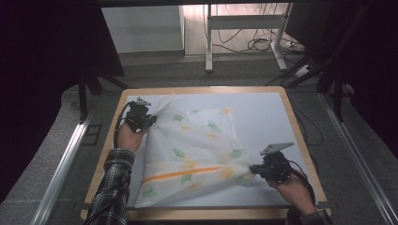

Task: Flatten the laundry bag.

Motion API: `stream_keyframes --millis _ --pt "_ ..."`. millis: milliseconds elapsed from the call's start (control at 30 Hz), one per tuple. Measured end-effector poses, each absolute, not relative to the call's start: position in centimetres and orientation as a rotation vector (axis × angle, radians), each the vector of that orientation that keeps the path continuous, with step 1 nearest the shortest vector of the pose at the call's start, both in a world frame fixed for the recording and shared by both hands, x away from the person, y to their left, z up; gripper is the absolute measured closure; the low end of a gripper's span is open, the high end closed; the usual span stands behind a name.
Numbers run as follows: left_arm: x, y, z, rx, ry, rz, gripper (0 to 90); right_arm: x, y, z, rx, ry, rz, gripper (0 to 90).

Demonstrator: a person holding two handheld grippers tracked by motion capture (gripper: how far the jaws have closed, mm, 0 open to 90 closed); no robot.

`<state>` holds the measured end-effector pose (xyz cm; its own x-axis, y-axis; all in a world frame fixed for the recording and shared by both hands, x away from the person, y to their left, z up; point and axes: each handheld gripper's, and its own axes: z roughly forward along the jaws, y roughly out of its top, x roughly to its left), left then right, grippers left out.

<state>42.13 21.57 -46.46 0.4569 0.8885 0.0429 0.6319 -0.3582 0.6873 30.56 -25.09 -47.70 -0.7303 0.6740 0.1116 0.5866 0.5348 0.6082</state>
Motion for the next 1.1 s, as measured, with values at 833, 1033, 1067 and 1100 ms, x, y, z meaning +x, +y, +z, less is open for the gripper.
stream_keyframes --millis 833,1033,1067,1100 --pt "33.9 25.4 -53.0 2.025 1.339 0.265 23.8 41.1 -19.8 -51.1 1.128 2.509 0.911 35.5" --pt "33.9 24.2 -53.3 2.193 1.266 0.334 65.1 39.8 -18.1 -51.4 1.062 2.501 0.808 85.5" --pt "33.9 24.0 -53.2 2.202 1.238 0.312 72.3 39.4 -17.8 -51.4 1.026 2.522 0.787 88.3" --pt "34.0 23.9 -53.2 2.215 1.234 0.321 81.2 39.0 -17.5 -51.2 0.994 2.526 0.746 88.9"
